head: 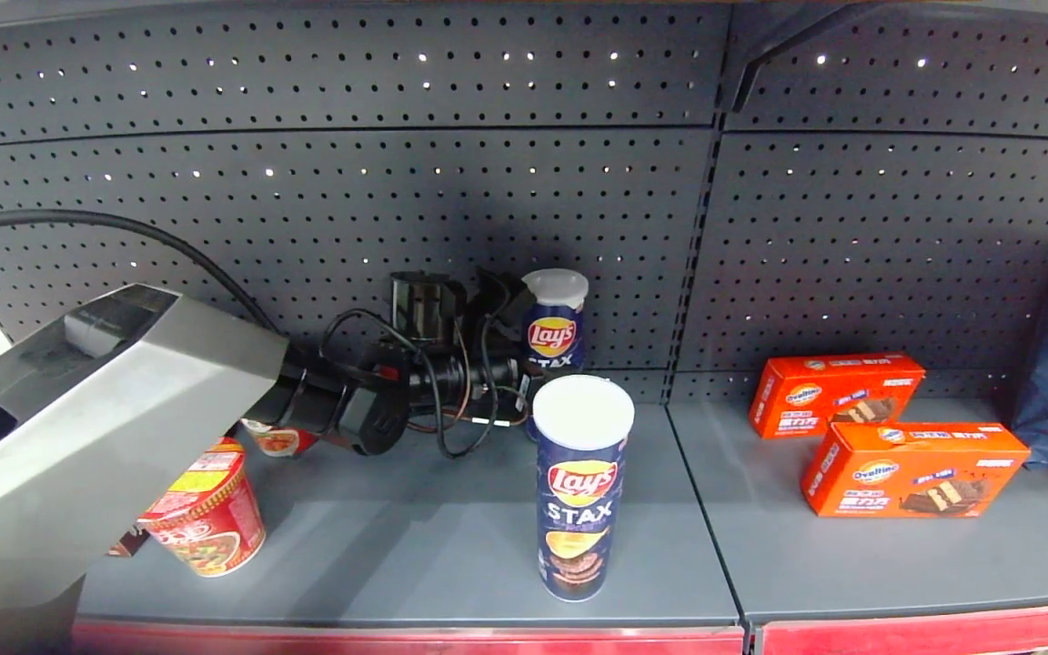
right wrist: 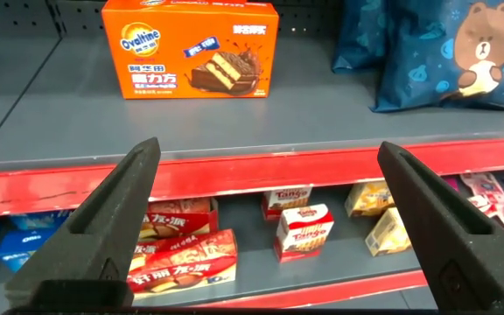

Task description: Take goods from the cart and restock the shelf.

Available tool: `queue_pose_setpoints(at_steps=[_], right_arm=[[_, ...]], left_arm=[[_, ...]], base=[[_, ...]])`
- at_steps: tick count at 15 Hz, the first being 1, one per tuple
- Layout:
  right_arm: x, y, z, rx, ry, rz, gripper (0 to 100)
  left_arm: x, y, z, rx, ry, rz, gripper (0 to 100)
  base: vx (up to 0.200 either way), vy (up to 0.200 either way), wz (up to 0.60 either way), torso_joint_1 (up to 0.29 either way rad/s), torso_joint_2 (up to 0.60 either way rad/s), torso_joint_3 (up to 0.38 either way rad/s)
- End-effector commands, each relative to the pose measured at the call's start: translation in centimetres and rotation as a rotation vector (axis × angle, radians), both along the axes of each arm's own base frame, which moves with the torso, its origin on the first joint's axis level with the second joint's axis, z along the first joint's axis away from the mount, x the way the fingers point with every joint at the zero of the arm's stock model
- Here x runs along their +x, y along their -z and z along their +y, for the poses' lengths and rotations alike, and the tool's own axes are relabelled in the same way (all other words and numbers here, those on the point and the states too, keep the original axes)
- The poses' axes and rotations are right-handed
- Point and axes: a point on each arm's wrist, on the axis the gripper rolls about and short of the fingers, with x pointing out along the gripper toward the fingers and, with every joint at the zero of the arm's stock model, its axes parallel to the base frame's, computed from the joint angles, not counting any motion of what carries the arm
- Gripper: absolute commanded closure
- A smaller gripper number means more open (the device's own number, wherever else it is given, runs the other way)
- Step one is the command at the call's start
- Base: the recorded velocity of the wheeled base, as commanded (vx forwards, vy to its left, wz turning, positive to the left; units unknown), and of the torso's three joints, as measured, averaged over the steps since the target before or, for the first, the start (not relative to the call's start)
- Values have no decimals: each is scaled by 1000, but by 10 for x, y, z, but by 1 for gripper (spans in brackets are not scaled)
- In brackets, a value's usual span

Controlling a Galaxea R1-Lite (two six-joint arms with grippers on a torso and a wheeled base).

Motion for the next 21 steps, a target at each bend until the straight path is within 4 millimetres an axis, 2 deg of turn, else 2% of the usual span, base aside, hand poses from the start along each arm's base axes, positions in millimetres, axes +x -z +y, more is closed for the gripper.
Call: queue_pose_setpoints(at_steps=[1,3,4,10,13,15,17,18,19,21], right_arm=[[0,0,0,-1,-2,3,0],[0,0,0,0,-2,3,0],[0,0,0,0,-2,3,0],[0,0,0,0,-2,3,0],[0,0,0,5,-2,2,0],[0,0,1,5,-29,3,0],[1,0,2,6,-67,3,0],[1,0,2,5,-67,3,0],[1,0,2,6,-67,4,0],[1,0,2,6,-67,4,0]], left_arm=[[0,3,-2,2,3,5,100],[-1,4,-5,4,8,6,100],[0,4,-5,4,8,6,0],[-2,4,-4,8,5,8,0],[-14,-7,6,11,4,6,0],[-29,-17,14,17,1,1,0],[-36,-25,32,3,-30,-27,0],[-36,-25,33,3,-33,-29,0],[-46,-30,50,1,-64,-33,0],[-60,-37,66,3,-87,-31,0]], base=[[0,0,0,0,0,0],[0,0,0,0,0,0],[0,0,0,0,0,0],[0,0,0,0,0,0],[0,0,0,0,0,0],[0,0,0,0,0,0],[0,0,0,0,0,0],[0,0,0,0,0,0],[0,0,0,0,0,0],[0,0,0,0,0,0]])
